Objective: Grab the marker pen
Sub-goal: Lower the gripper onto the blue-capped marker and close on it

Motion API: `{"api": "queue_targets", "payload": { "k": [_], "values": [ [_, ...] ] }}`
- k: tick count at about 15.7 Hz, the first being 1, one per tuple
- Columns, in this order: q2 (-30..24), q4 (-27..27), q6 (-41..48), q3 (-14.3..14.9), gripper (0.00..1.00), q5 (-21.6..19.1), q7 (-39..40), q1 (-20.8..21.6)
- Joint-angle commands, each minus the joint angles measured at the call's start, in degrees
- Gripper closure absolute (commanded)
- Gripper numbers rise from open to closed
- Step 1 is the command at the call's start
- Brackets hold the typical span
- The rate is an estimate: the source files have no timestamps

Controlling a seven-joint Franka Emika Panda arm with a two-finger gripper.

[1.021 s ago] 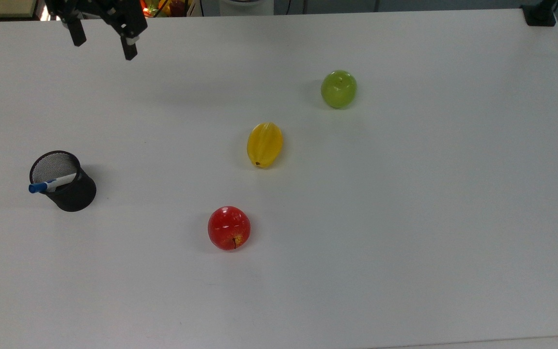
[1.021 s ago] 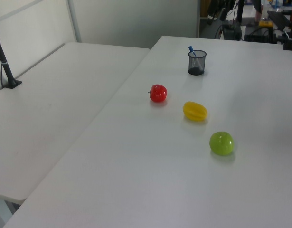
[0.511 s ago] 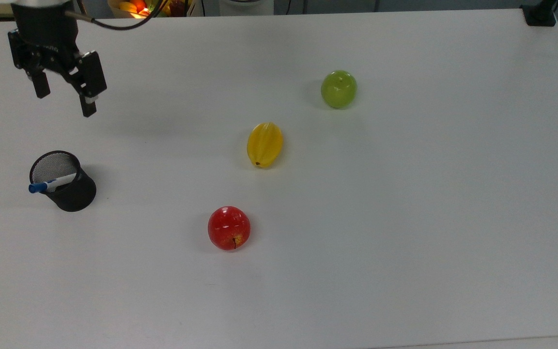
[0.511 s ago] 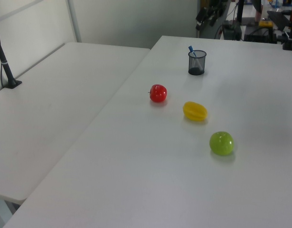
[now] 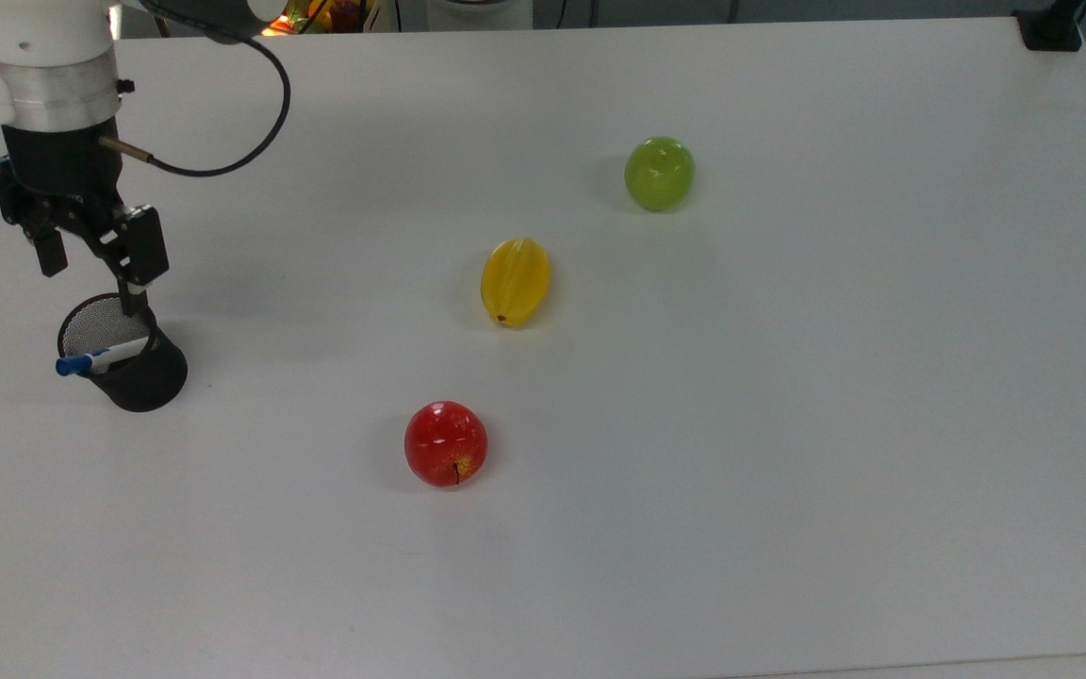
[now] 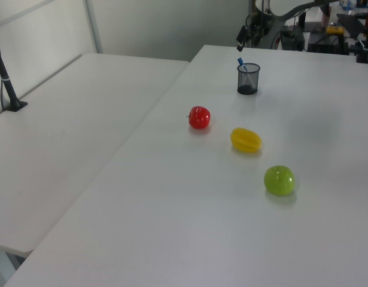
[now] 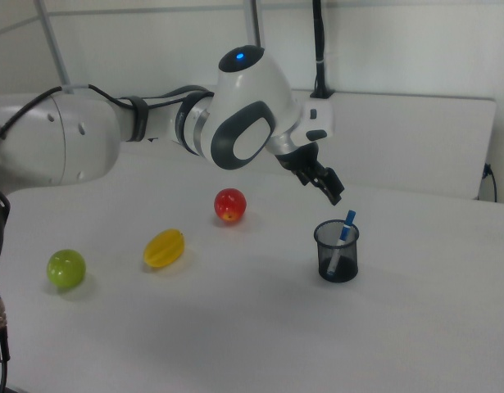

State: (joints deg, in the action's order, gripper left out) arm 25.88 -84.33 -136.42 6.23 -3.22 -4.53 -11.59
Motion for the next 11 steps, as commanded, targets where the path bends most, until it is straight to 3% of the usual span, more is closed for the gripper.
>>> {"api": "queue_targets", "payload": {
  "k": [1,5,11],
  "values": [
    [3.9,4.2,-1.1,0.2,0.17,0.4,2.7,-0.4],
    [7.6,4.3,-8.3,0.4,0.38,1.0,2.8,-0.5],
    [8.9,4.3,-10.5,1.2,0.57,2.6,4.3,-1.3]
  ]
}}
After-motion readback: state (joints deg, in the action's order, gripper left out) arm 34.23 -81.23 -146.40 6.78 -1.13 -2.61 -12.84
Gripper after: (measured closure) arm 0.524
